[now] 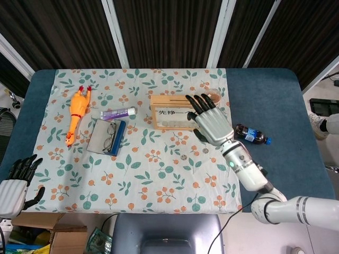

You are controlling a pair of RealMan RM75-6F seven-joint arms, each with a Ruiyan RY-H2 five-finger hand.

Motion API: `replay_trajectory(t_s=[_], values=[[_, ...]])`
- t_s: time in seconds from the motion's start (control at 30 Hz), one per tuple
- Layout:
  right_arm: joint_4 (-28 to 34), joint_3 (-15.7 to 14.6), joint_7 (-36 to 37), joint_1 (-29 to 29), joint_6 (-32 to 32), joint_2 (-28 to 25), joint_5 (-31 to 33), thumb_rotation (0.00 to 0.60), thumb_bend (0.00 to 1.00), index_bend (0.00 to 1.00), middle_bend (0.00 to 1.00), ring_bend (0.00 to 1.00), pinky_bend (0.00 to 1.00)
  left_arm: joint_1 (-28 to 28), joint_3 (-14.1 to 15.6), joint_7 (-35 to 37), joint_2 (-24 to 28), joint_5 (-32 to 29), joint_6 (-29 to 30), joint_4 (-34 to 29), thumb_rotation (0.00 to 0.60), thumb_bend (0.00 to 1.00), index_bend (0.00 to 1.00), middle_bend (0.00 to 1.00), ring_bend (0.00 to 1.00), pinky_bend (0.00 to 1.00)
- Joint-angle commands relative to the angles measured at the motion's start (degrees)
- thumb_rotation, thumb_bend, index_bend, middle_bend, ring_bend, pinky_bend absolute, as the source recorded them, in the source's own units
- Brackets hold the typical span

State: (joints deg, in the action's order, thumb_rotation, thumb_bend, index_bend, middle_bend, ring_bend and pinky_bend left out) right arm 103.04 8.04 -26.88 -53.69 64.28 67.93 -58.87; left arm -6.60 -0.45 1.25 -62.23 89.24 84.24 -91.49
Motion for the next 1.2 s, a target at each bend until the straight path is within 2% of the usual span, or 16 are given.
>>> replay_trajectory(t_s=[0.03, 0.1, 0.2, 0.4, 0.53, 0.8, 1.0, 1.2], values=[[-4.98, -8.67, 10.11, 10.27, 7.58, 7.21, -15.72, 0.6, 0.55, 0.51, 0.11, 0.0, 0.0, 0.0, 0.01, 0.14, 0.06, 0.05, 0.0, -0.05, 0.6, 0.4, 0.0, 0.0, 0.0, 0.0], [-11.3, -10.61, 10.53, 12.33, 9.46, 12.55, -19.79, 0.6, 0.55, 0.52, 0.11, 0.0, 0.0, 0.05, 0.03, 0.41, 0.18, 0.06, 0.08, -0.09, 0.6, 0.4, 0.0, 0.0, 0.0, 0.0], [-21.3, -11.7, 11.62, 14.61, 10.98, 20.8, -22.86, 0.6, 0.55, 0.53, 0.11, 0.0, 0.0, 0.17, 0.04, 0.96, 0.39, 0.11, 0.3, -0.08, 0.6, 0.4, 0.0, 0.0, 0.0, 0.0], [-38.55, -11.86, 15.87, 16.14, 8.66, 32.75, -25.18, 0.6, 0.55, 0.55, 0.11, 0.0, 0.0, 0.55, 0.22, 2.81, 0.84, 0.71, 1.1, 0.23, 0.6, 0.4, 0.0, 0.0, 0.0, 0.0], [-45.48, -10.66, 18.64, 15.92, 5.86, 37.53, -25.2, 0.6, 0.55, 0.55, 0.11, 0.0, 0.0, 0.73, 0.34, 3.66, 1.11, 1.01, 1.44, 0.44, 0.6, 0.4, 0.0, 0.0, 0.0, 0.0], [-54.23, -6.79, 19.03, 13.77, -0.49, 44.16, -23.56, 0.6, 0.55, 0.55, 0.11, 0.0, 0.0, 0.92, 0.45, 4.2, 1.35, 1.11, 1.59, 0.54, 0.6, 0.4, 0.0, 0.0, 0.0, 0.0], [-57.28, -4.35, 19.18, 12.68, -2.41, 45.66, -22.87, 0.6, 0.55, 0.56, 0.11, 0.0, 0.0, 0.94, 0.4, 4.38, 1.44, 1.06, 1.59, 0.55, 0.6, 0.4, 0.0, 0.0, 0.0, 0.0], [-58.08, -3.2, 19.54, 12.17, -3.23, 45.79, -23.02, 0.6, 0.55, 0.56, 0.11, 0.0, 0.0, 0.85, 0.37, 4.3, 1.42, 0.93, 1.31, 0.61, 0.6, 0.4, 0.0, 0.0, 0.0, 0.0]])
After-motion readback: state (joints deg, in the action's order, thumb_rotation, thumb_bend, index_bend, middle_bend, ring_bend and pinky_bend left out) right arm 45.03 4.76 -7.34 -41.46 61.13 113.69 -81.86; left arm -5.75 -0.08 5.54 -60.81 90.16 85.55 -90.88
